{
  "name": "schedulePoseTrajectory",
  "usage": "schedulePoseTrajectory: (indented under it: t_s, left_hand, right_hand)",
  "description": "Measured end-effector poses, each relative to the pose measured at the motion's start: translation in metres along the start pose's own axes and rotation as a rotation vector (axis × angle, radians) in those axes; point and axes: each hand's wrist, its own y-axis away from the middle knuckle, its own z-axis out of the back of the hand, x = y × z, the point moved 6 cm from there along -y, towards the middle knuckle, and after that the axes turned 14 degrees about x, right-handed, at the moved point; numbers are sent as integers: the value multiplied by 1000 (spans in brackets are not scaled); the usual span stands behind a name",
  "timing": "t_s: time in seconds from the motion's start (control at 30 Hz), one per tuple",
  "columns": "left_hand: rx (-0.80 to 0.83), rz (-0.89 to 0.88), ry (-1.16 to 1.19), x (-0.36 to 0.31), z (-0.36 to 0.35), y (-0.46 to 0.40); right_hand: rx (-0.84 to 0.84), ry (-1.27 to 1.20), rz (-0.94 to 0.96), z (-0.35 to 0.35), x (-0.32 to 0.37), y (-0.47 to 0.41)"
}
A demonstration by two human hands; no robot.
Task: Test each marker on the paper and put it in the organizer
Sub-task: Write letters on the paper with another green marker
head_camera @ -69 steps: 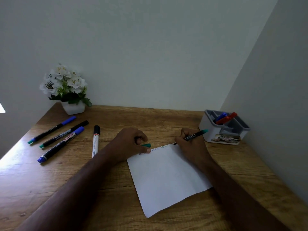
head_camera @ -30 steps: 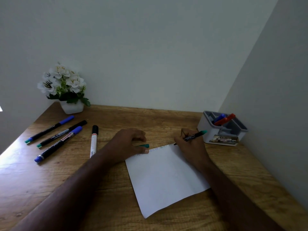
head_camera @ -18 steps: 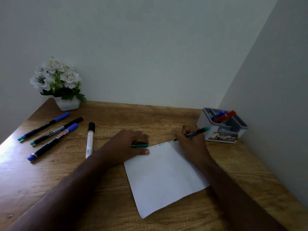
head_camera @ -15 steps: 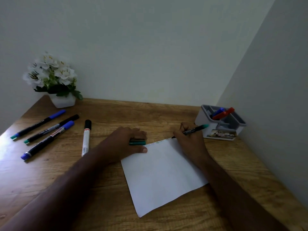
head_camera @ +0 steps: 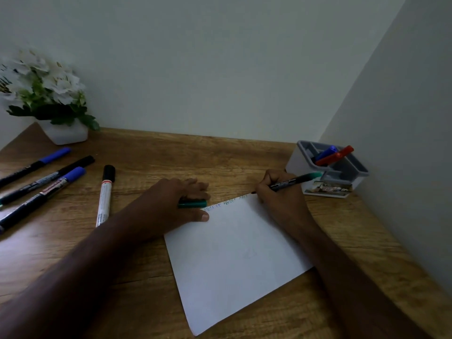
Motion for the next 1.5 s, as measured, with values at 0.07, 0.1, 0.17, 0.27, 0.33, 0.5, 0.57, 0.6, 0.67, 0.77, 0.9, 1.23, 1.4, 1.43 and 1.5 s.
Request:
schedulePoseTrajectory:
  t_s: [0.07,0.1,0.17,0.27,0.33,0.5,0.57,0.6,0.67,0.77,0.9,1.23,1.4,1.43,1.5]
  left_hand:
    - [8,-10,1,3,0,-2]
    - [9,-10,6,2,0,-2]
    - [13,2,19,1,0,-1]
    - [18,8,8,-2,1,-2]
    - [26,13,2,-1,1,-2]
    - [-3,-3,14,1,2,-1]
    - [-4,3,17,3,2,-1]
    - [1,10,18,4,1,-1]
    - [10,20,16,3,1,-1]
    - [13,14,14,2,2,0]
    - [4,7,20,0,2,1]
    - [-7,19,14,-4,3,1]
    - [-13,14,8,-5,2,1]
    - [-17,7,8,-5,2,1]
    - [-20,0,9,-5,3,1]
  right_hand:
    - [4,-12,-19,0,-3,-1]
    - [11,-15,-20,-1,-3,-1]
    - [24,-24,-15,-1,-4,-1]
    - [20,-23,-19,0,-6,-2]
    - [12,-21,-21,1,-7,-3]
    - [10,-43,-30,2,-7,-3]
    - [15,-29,-24,0,-5,-3]
    - [22,-23,-20,-1,-4,-3]
    - [34,-17,-8,-3,-4,-3]
    - [51,3,5,-5,-4,-4]
    - [58,35,15,-7,-5,-6]
    - [26,13,25,-5,-5,-4]
    - [38,39,18,-6,-3,-4]
    - [38,39,16,-6,-3,-3]
    - [51,43,12,-7,-3,-3]
